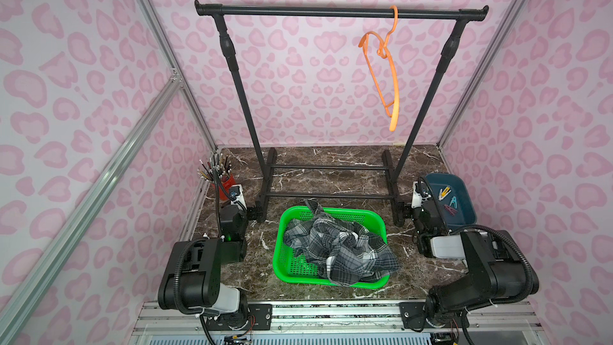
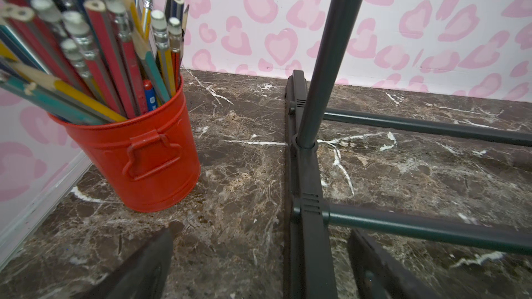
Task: Remove the clothespins securing long-sleeve shirts to the hanger
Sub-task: Reset both arms
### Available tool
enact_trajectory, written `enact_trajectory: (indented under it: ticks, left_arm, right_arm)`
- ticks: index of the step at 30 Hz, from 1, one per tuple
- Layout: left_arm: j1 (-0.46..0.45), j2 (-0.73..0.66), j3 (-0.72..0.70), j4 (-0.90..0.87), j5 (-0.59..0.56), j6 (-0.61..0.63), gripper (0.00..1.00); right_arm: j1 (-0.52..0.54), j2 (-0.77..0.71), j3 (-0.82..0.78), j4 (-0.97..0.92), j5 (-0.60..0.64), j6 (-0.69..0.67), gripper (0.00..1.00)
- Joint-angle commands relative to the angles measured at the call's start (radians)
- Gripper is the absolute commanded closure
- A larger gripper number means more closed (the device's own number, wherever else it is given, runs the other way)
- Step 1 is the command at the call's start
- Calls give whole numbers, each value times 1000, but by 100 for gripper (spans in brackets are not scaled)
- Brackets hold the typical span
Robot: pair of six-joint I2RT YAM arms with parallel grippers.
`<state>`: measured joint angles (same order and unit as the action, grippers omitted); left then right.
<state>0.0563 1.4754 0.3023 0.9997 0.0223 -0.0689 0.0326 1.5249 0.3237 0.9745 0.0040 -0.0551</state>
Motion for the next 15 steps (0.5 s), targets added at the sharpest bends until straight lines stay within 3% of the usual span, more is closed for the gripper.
enact_trajectory:
  ticks: [1, 11, 15]
  left_arm:
    - [-1, 2, 13, 19, 1, 9, 3]
    - [-24, 6, 24, -1, -51, 24, 3]
    - [-26, 6, 24, 0, -51, 24, 3]
  right_arm:
    - [1, 4, 3, 9, 16, 15, 0]
    - [-5, -5, -24, 45, -1, 21, 0]
    - [-3, 19, 4, 30, 66, 47, 0]
